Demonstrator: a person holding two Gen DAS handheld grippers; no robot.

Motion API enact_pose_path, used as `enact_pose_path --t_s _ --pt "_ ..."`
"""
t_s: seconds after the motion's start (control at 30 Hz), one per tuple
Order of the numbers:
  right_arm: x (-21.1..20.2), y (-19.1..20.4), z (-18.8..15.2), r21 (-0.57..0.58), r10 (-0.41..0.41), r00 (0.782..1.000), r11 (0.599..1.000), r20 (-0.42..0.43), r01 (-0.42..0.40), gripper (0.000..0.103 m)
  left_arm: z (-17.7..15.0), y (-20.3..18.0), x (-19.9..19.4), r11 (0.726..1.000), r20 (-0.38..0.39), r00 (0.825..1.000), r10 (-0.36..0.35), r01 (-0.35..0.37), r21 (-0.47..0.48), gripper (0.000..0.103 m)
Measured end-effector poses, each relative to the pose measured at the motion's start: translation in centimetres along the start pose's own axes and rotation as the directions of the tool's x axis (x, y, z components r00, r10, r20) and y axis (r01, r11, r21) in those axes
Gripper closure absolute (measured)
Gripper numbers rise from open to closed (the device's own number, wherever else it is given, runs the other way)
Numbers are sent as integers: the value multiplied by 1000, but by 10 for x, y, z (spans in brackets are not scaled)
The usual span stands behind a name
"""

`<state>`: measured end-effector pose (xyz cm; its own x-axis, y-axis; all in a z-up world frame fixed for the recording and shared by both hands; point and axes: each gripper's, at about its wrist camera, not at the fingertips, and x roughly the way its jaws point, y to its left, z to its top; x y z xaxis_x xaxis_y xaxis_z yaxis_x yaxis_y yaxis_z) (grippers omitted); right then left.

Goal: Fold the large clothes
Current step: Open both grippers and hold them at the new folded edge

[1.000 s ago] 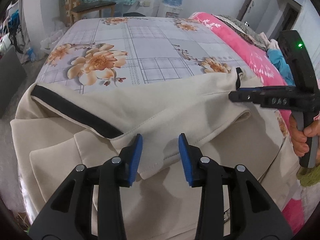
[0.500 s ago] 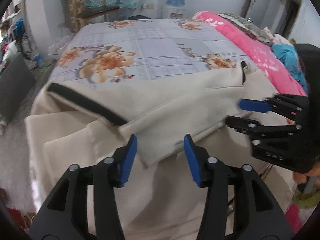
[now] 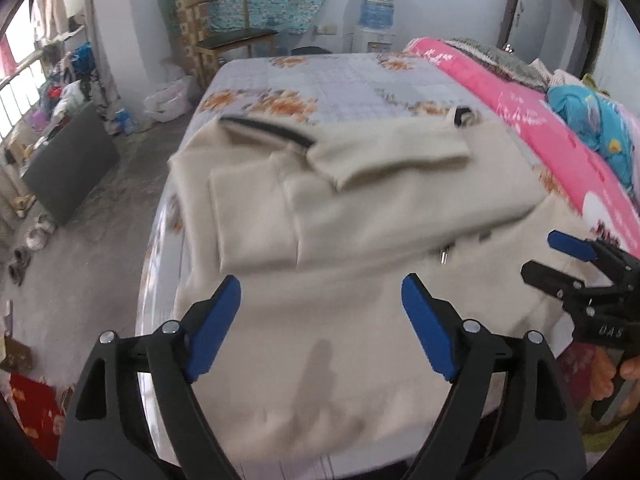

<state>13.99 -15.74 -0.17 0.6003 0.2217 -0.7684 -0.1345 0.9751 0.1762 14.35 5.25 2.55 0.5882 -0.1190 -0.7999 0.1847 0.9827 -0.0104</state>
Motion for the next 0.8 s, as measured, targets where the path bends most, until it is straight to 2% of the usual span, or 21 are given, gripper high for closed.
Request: enact_pose_path --t_s 0.1,0.33,0.47,0.6,0.8 --pt "8 4 -15 -31 -30 999 999 -11 30 22 -29 -1 -3 999 1 1000 25 -25 -36 23" --pt "21 7 -38 -69 -65 998 996 -18 63 9 -73 5 -18 993 39 994 99 -97 -69 23" --pt "15 4 -38 -50 -46 999 998 -7 46 9 -85 16 -28 989 70 990 126 -120 -88 23" --pt "12 8 -39 -80 -9 1000 997 18 11 9 -88 34 -36 981 99 983 154 -139 -136 24" --pt "23 3 -43 -70 22 1000 997 -14 -23 9 -86 59 -28 969 93 989 112 -88 -230 48"
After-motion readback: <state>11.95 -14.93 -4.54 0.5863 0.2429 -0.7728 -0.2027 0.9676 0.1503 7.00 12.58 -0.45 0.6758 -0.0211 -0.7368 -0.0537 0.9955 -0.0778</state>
